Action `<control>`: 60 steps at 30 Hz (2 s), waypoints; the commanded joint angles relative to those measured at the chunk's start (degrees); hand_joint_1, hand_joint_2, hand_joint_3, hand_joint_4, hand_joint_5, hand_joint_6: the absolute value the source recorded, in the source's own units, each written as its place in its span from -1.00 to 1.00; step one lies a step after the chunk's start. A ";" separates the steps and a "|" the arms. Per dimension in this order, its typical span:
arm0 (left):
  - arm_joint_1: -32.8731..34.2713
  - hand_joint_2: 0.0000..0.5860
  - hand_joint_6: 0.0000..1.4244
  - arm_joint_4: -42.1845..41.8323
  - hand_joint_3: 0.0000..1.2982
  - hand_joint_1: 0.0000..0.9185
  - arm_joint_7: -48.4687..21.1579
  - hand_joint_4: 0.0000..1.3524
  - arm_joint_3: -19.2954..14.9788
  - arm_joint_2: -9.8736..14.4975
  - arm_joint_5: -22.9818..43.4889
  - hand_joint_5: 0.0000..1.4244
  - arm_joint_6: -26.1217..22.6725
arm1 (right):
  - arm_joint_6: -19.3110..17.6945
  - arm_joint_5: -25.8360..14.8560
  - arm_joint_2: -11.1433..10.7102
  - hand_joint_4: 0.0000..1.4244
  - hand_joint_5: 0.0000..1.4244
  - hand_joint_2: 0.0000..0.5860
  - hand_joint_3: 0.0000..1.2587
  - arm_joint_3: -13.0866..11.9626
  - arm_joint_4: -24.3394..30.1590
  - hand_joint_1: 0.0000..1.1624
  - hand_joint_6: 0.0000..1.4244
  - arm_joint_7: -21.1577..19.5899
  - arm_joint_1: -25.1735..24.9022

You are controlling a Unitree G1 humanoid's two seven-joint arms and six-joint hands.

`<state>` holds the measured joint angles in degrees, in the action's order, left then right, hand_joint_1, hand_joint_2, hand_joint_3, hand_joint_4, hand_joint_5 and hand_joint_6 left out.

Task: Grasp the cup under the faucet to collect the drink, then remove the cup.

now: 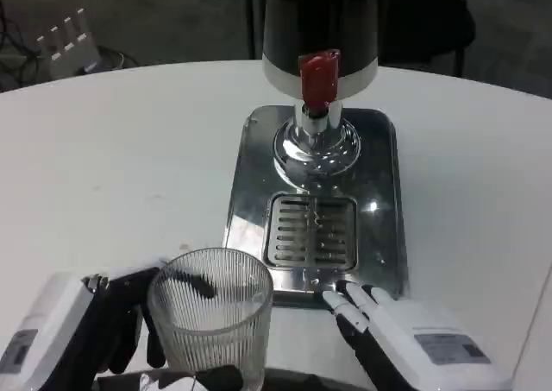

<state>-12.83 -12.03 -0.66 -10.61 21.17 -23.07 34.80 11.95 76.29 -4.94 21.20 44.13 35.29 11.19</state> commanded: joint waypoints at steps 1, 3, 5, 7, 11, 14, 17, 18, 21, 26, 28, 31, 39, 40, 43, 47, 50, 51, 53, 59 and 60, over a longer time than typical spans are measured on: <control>0.40 -0.52 1.00 -0.53 0.59 0.04 1.39 0.67 -0.11 -0.43 0.73 0.90 0.95 | -0.39 0.78 0.56 -1.00 -1.00 0.57 -0.87 -0.19 1.37 -0.35 -1.00 0.33 0.87; 0.80 -0.52 1.00 -0.32 0.59 0.04 1.35 0.67 0.11 -0.47 0.70 0.90 0.89 | -0.35 0.94 0.70 -1.00 -1.00 0.57 -0.87 -0.28 1.66 -0.35 -1.00 0.37 1.03; 1.16 -0.52 1.00 -0.15 0.59 0.04 1.32 0.67 0.34 -0.53 0.69 0.90 0.83 | -0.33 1.14 0.81 -1.00 -1.00 0.57 -0.87 -0.48 1.98 -0.35 -1.00 0.44 1.29; 1.78 -0.52 1.00 0.07 0.59 0.04 1.31 0.67 0.73 -0.67 0.54 0.90 0.59 | -0.36 1.31 0.83 -1.00 -1.00 0.57 -0.87 -0.71 2.44 -0.35 -1.00 0.86 1.42; 3.73 -0.52 1.00 0.90 0.59 0.04 1.38 0.67 1.25 -1.04 0.27 0.90 -0.01 | -0.34 1.68 0.98 -1.00 -1.00 0.57 -0.87 -1.36 3.30 -0.35 -1.00 1.48 1.32; 4.99 -0.52 1.00 1.65 0.59 0.04 1.38 0.67 1.34 -1.15 -0.03 0.90 -0.29 | -0.35 1.85 1.11 -1.00 -1.00 0.58 -0.87 -1.52 3.84 -0.36 -1.00 1.34 2.20; 6.07 -0.52 1.00 2.53 0.59 0.04 1.48 0.67 1.40 -1.03 -0.48 0.90 -0.67 | -0.34 1.86 1.34 -1.00 -1.00 0.58 -0.87 -1.75 4.41 -0.36 -1.00 1.50 3.02; 6.55 -0.52 1.00 2.93 0.59 0.04 1.42 0.67 1.45 -0.94 -0.59 0.90 -1.02 | -0.34 1.85 1.44 -1.00 -1.00 0.58 -0.87 -1.86 4.51 -0.37 -1.00 1.59 3.18; 9.35 -0.52 1.00 5.34 0.59 0.04 1.89 0.67 1.33 -0.53 -1.11 0.90 -2.57 | -0.83 1.30 1.31 -1.00 -1.00 0.57 -0.87 -2.43 5.48 -0.37 -1.00 1.55 3.84; 16.10 -0.52 1.00 11.59 0.59 0.04 4.37 0.67 1.94 1.32 -4.61 0.90 -3.46 | -1.77 1.37 1.60 -1.00 -1.00 0.57 -0.87 -2.11 6.58 -0.38 -1.00 1.46 4.55; 18.85 -0.52 1.00 14.61 0.59 0.04 5.70 0.67 2.55 2.19 -6.12 0.90 -3.51 | -1.88 1.42 1.96 -1.00 -1.00 0.57 -0.87 -2.22 6.69 -0.39 -1.00 1.56 4.74; 22.22 -0.52 1.00 18.67 0.59 0.04 7.78 0.67 3.42 3.60 -8.48 0.90 -3.59 | -2.07 1.84 3.02 -1.00 -1.00 0.57 -0.87 -1.89 7.49 -0.39 -1.00 1.83 5.12; 28.98 -0.52 1.00 27.73 0.59 0.04 13.35 0.67 5.55 6.25 -11.89 0.90 -4.52 | -2.94 3.15 5.47 -1.00 -1.00 0.57 -0.87 0.18 9.23 -0.40 -1.00 2.50 6.93; 29.89 -0.51 1.00 28.71 0.59 0.03 13.88 0.67 5.81 6.50 -12.04 0.90 -4.68 | -3.06 3.19 5.70 -1.00 -1.00 0.57 -0.87 0.25 9.40 -0.40 -1.00 2.58 7.07; 31.71 -0.51 1.00 30.79 0.59 0.02 15.07 0.67 6.74 7.13 -12.34 0.90 -5.00 | -3.35 3.28 5.81 -1.00 -1.00 0.57 -0.87 0.06 9.46 -0.40 -1.00 2.86 7.24; 35.64 -0.51 1.00 35.21 0.59 0.02 16.88 0.67 8.77 7.51 -13.30 0.90 -6.25 | -3.67 2.99 5.58 -1.00 -1.00 0.57 -0.87 -0.58 10.53 -0.40 -1.00 3.31 8.14; 38.86 -0.50 1.00 38.58 0.59 0.02 18.05 0.67 10.74 7.38 -14.06 0.90 -7.02 | -3.95 2.63 5.32 -1.00 -1.00 0.57 -0.87 -1.20 11.74 -0.40 -1.00 3.34 9.67; 39.81 -0.50 1.00 39.61 0.59 0.02 18.39 0.67 11.36 7.29 -14.23 0.90 -7.22 | -4.04 2.47 5.26 -1.00 -1.00 0.57 -0.87 -1.42 12.07 -0.40 -1.00 3.37 10.07; 41.22 -0.50 1.00 41.17 0.59 0.02 19.17 0.67 12.42 7.22 -14.35 0.90 -7.50 | -4.21 2.21 5.25 -1.00 -1.00 0.56 -0.87 -1.84 12.48 -0.40 -1.00 3.43 10.59; 47.74 -0.50 1.00 46.92 0.59 0.02 21.71 0.67 15.77 6.08 -14.44 0.90 -10.04 | -5.11 1.31 5.38 -1.00 -1.00 0.56 -0.87 -3.40 14.50 -0.41 -1.00 3.61 12.61; 49.18 -0.50 1.00 48.13 0.59 0.02 22.12 0.67 16.39 5.79 -14.44 0.90 -10.46 | -5.30 1.18 5.43 -1.00 -1.00 0.56 -0.87 -3.49 14.91 -0.41 -1.00 3.66 13.14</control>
<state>33.03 34.30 19.12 5.14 27.68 -37.25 25.11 7.74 77.96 0.06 18.13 57.33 38.79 22.91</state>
